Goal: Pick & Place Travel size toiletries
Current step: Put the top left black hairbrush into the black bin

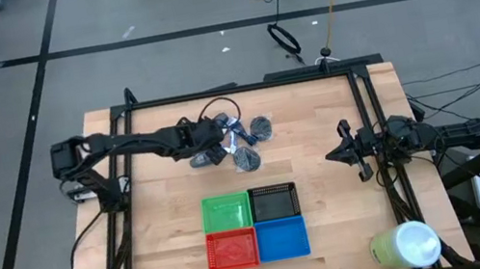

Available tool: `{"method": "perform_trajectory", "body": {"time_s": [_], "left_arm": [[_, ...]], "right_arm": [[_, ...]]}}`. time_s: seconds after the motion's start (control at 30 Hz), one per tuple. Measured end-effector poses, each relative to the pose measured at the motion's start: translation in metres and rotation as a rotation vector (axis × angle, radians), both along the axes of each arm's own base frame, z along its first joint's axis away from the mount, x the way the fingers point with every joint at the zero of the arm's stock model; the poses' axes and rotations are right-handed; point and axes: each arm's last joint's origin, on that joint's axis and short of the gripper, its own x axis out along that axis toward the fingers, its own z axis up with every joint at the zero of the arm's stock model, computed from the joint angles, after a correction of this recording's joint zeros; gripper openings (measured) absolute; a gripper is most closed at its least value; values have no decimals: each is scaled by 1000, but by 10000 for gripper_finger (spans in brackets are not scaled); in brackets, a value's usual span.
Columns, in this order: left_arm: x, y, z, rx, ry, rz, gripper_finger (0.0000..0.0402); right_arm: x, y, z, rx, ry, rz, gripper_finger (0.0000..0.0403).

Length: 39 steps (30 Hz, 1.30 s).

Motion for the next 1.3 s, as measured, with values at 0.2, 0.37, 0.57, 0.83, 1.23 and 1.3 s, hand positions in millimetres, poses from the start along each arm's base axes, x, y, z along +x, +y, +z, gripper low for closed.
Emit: {"method": "perform_trajectory", "body": {"time_s": [0.2,0.37,0.57,0.83,1.23,1.3], "left_arm": [[3,2,-14,-19,37,26,257],[2,2,-17,-26,45,51,257],[-5,1,-19,-17,86,132,257],[-7,1,-19,-21,95,174,257],[-7,1,-20,-37,91,170,257],[-7,0,-20,-48,88,170,255]], "right_arm": [[0,0,0,0,0,0,0],[0,0,0,0,0,0,0],[0,0,0,0,0,0,0],[0,0,0,0,0,0,0],[0,0,0,0,0,0,0],[0,0,0,0,0,0,0]]}}
